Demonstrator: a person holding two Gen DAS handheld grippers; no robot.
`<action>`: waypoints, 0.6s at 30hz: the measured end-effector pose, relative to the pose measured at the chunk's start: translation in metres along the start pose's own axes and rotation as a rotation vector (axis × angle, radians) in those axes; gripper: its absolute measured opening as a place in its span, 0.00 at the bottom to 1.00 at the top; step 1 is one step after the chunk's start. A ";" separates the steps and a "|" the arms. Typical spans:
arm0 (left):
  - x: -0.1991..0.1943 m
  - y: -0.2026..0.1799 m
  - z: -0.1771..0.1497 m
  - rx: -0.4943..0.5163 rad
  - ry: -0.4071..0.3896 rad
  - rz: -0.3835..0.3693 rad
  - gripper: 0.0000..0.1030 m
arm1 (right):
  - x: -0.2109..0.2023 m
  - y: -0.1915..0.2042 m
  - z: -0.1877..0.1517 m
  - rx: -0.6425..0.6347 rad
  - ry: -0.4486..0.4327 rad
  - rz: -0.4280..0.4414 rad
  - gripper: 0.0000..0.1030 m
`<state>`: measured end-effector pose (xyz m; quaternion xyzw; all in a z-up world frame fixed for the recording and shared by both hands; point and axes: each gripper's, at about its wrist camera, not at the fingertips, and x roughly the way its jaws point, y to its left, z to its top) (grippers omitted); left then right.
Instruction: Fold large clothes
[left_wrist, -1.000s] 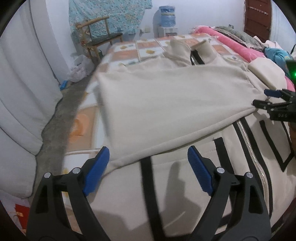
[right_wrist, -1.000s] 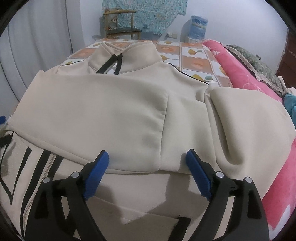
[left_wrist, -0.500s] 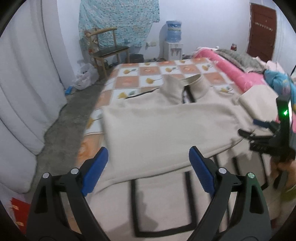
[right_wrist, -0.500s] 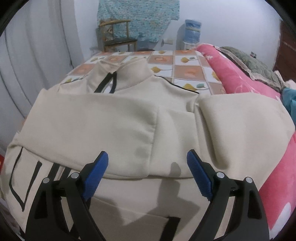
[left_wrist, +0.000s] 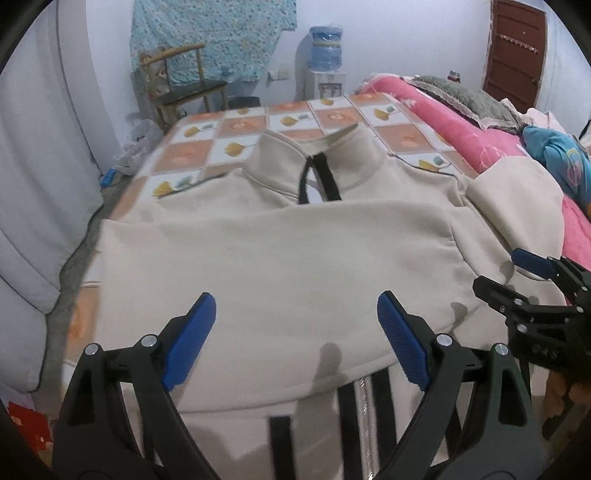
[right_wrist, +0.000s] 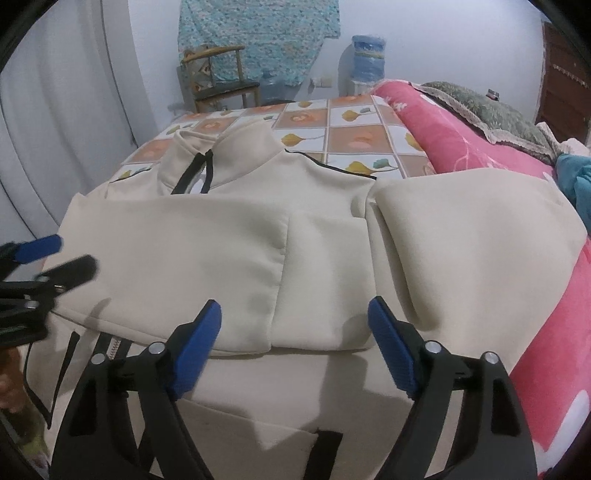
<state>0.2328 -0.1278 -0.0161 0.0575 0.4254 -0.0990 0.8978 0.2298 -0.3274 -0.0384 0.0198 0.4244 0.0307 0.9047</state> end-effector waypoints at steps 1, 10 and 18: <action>0.007 -0.002 0.000 -0.003 0.013 0.001 0.83 | 0.001 0.000 -0.001 0.000 0.004 -0.001 0.74; 0.045 -0.005 -0.014 -0.036 0.090 0.003 0.90 | 0.010 0.002 -0.006 -0.027 0.021 -0.032 0.70; 0.044 -0.004 -0.018 -0.048 0.074 0.005 0.92 | 0.011 0.002 -0.007 -0.027 0.021 -0.033 0.70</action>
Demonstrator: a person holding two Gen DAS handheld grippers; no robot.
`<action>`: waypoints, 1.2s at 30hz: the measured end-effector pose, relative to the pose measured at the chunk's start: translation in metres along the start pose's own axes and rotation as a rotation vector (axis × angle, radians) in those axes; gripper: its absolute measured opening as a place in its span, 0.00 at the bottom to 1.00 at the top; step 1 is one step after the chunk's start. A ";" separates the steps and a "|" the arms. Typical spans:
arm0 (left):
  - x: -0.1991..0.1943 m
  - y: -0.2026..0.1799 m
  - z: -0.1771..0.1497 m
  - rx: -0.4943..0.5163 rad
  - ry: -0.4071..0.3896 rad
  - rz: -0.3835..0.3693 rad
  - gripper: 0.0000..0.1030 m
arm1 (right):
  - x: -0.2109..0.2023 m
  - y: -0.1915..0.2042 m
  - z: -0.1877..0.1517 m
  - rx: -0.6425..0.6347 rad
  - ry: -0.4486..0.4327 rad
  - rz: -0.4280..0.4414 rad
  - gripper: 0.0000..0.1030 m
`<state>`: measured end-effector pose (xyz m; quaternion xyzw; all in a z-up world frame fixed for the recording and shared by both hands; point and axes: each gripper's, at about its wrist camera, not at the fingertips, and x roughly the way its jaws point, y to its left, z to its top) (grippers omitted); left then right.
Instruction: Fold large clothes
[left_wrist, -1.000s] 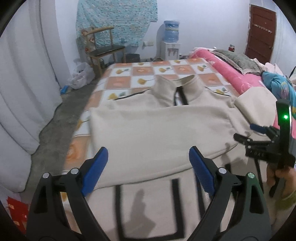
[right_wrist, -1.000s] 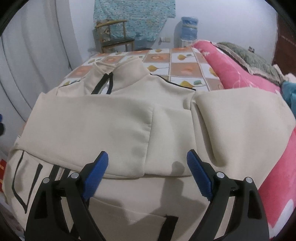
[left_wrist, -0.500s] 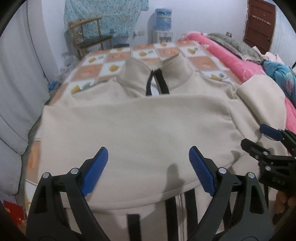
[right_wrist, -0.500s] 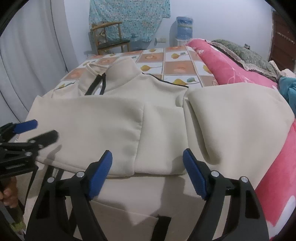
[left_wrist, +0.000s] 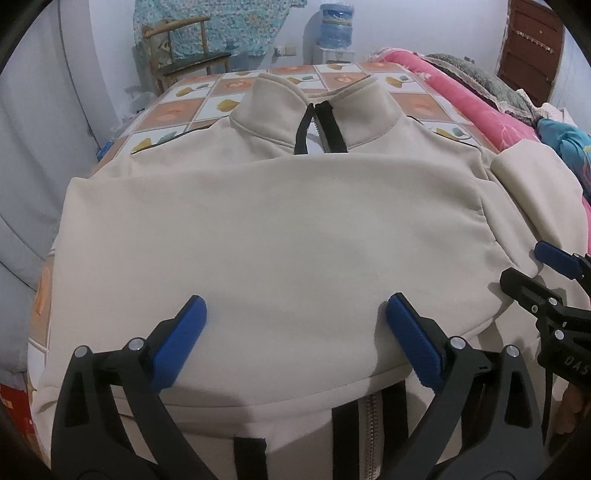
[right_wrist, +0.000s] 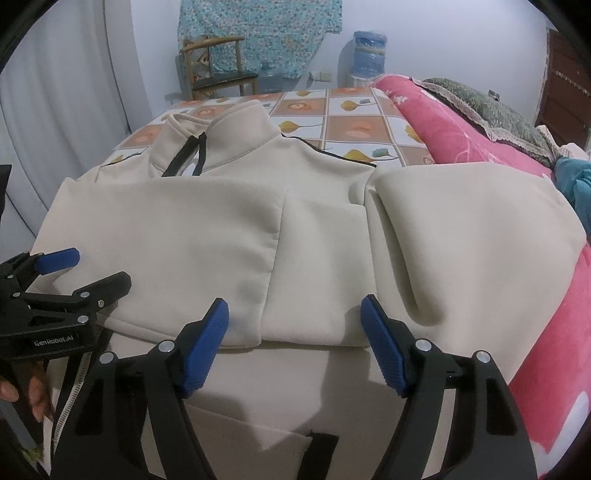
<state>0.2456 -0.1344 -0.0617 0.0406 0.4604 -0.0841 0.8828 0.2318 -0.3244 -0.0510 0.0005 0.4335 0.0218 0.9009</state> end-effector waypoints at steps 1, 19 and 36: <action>0.000 0.000 0.000 0.001 -0.002 0.001 0.92 | 0.000 0.000 0.000 0.002 0.000 0.001 0.70; 0.001 0.001 0.001 -0.006 0.012 0.003 0.92 | -0.002 -0.002 0.001 0.024 0.003 0.036 0.77; 0.001 0.001 0.002 0.000 0.010 0.002 0.93 | -0.005 -0.006 0.002 0.056 0.000 0.086 0.84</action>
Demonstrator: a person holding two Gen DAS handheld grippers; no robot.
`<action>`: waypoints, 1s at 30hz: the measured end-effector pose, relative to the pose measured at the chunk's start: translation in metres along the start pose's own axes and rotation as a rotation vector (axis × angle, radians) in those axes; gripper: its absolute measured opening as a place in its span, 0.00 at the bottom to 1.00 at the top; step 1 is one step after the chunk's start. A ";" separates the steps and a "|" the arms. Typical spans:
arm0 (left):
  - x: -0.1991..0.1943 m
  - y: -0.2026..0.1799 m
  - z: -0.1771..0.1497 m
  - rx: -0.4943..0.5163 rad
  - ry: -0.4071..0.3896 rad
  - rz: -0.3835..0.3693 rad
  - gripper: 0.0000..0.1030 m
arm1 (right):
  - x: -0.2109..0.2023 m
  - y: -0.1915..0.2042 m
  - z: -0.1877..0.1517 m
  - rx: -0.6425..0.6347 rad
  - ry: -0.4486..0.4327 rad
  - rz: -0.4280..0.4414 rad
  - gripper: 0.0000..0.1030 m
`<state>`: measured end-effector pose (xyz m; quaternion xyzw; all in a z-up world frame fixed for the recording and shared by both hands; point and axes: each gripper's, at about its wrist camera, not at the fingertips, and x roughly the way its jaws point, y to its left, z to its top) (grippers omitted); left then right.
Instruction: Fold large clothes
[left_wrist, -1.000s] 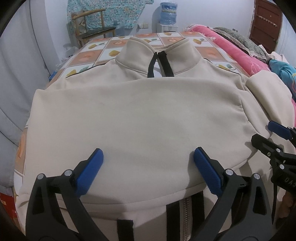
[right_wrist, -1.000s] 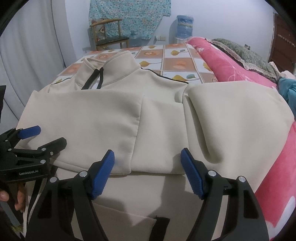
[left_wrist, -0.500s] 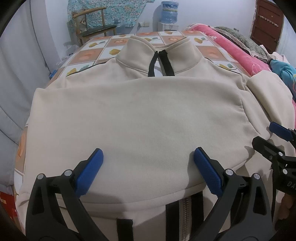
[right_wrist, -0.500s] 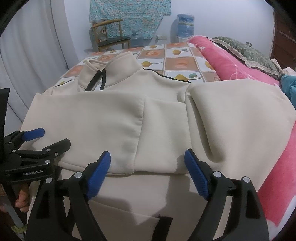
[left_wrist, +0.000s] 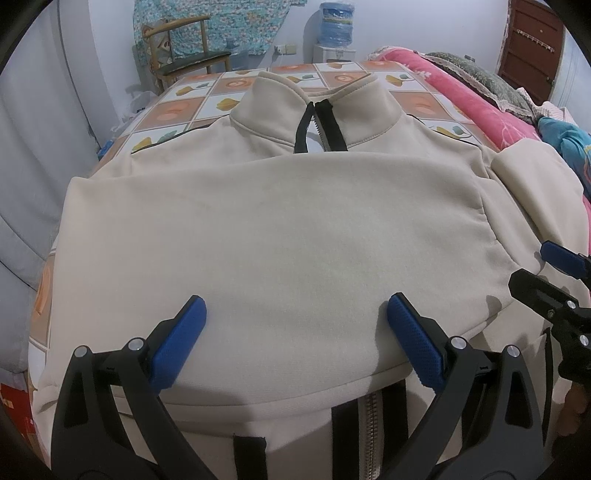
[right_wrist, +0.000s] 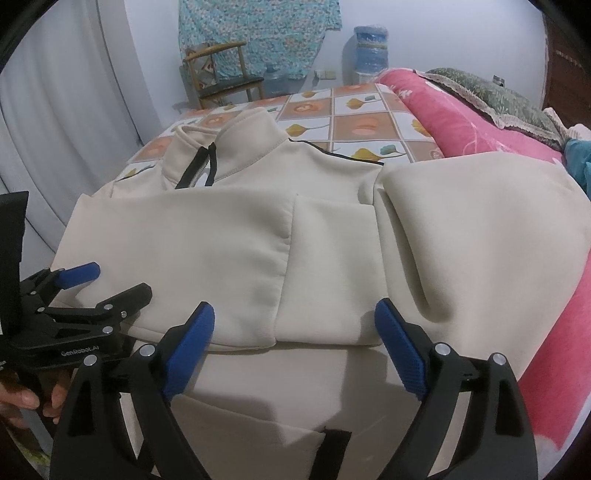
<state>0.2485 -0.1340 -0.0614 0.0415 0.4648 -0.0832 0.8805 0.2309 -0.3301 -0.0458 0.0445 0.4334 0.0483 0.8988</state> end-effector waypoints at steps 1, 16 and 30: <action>0.000 0.000 0.000 0.000 0.000 0.001 0.93 | 0.000 0.000 0.000 0.002 0.000 0.002 0.84; 0.001 0.001 -0.001 0.002 -0.001 -0.003 0.93 | -0.033 0.004 0.010 0.010 -0.028 0.019 0.84; 0.000 0.000 -0.002 0.016 -0.009 -0.016 0.93 | -0.099 -0.080 0.058 0.123 -0.016 -0.026 0.84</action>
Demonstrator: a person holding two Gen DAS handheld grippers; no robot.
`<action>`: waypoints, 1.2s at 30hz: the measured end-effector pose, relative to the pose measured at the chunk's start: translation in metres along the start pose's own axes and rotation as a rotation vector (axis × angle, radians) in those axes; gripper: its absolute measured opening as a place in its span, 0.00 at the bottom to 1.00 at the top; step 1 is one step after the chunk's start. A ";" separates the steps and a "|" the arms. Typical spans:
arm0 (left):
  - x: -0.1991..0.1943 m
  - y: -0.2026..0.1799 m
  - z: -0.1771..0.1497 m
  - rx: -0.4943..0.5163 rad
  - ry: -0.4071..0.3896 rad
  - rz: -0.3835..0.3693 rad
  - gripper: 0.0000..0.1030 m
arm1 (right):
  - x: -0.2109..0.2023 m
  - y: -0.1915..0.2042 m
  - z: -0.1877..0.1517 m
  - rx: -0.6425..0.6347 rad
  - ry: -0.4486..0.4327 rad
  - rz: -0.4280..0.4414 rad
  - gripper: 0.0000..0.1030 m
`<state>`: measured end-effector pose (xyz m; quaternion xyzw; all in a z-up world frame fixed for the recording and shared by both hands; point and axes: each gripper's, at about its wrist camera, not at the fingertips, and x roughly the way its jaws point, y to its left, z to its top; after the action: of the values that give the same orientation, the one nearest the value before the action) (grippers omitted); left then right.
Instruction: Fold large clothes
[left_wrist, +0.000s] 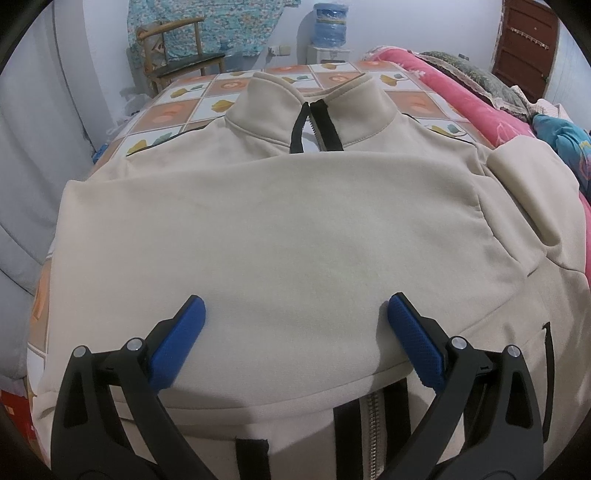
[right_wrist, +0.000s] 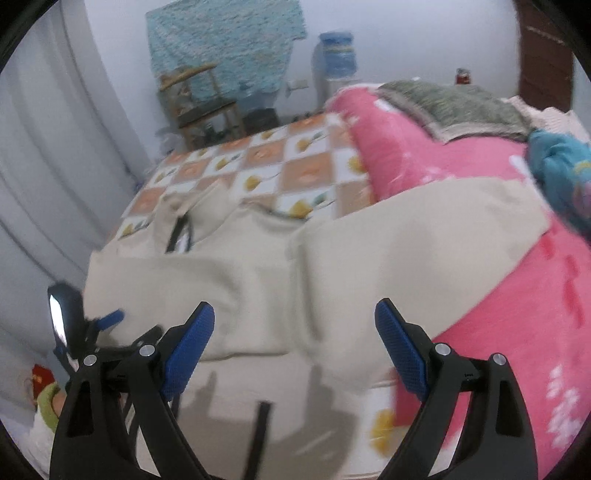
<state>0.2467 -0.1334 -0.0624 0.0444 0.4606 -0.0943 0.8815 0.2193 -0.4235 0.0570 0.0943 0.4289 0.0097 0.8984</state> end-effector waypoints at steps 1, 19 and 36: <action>0.000 0.000 0.000 0.000 -0.002 0.000 0.93 | -0.005 -0.011 0.007 0.017 -0.012 -0.015 0.84; -0.001 0.000 -0.001 -0.001 -0.010 0.006 0.93 | 0.053 -0.235 0.033 0.586 0.048 -0.094 0.83; 0.000 0.000 0.000 0.000 -0.014 0.006 0.94 | 0.099 -0.353 0.042 0.950 -0.082 -0.040 0.75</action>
<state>0.2461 -0.1337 -0.0625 0.0452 0.4541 -0.0921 0.8850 0.2924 -0.7676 -0.0561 0.4868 0.3519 -0.2086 0.7718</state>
